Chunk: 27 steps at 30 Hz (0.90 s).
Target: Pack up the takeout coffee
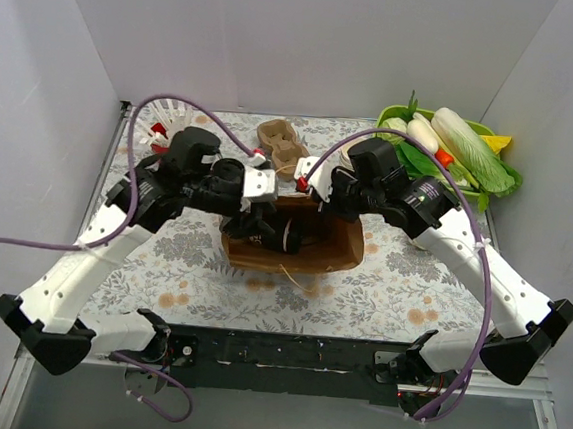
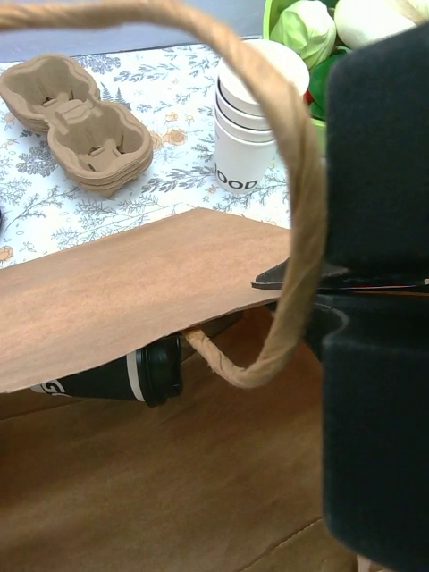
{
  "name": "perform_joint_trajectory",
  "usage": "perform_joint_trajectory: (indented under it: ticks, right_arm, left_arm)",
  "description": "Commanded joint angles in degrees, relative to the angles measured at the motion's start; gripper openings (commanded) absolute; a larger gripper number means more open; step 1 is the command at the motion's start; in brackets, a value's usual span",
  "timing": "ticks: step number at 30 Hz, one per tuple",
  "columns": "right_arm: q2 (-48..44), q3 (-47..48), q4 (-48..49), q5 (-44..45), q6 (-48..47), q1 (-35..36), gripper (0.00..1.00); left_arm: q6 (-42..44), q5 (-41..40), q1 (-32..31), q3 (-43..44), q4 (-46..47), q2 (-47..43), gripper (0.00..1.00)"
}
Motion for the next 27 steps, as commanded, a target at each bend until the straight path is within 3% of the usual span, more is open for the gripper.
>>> perform_joint_trajectory:
  ticks: [1,6,10,14,19,27]
  right_arm:
    - [0.37,2.54,2.06,-1.28,3.58,0.05,0.01]
    - [1.52,4.47,1.63,-1.99,5.43,0.14,0.01]
    - [1.43,5.61,1.36,-2.78,5.96,0.05,0.01]
    - [0.99,5.0,1.19,-4.97,6.05,0.05,0.01]
    - [0.55,4.12,0.22,-8.75,6.23,0.05,0.01]
    - [-1.47,2.19,0.13,-14.28,9.56,-0.03,0.01]
  left_arm:
    - [9.37,-5.11,-3.77,-1.01,-3.26,0.9,0.43]
    - [14.57,-10.91,-6.59,-3.03,-3.34,3.18,0.47]
    - [19.22,-15.65,-7.47,-4.08,-6.16,4.95,0.61]
    - [21.43,-19.43,-8.17,-8.04,-2.12,5.74,0.71]
    - [21.34,-23.04,-8.52,-6.73,-1.86,13.19,0.72]
    - [24.85,-26.3,-9.14,-12.24,4.81,14.09,0.75]
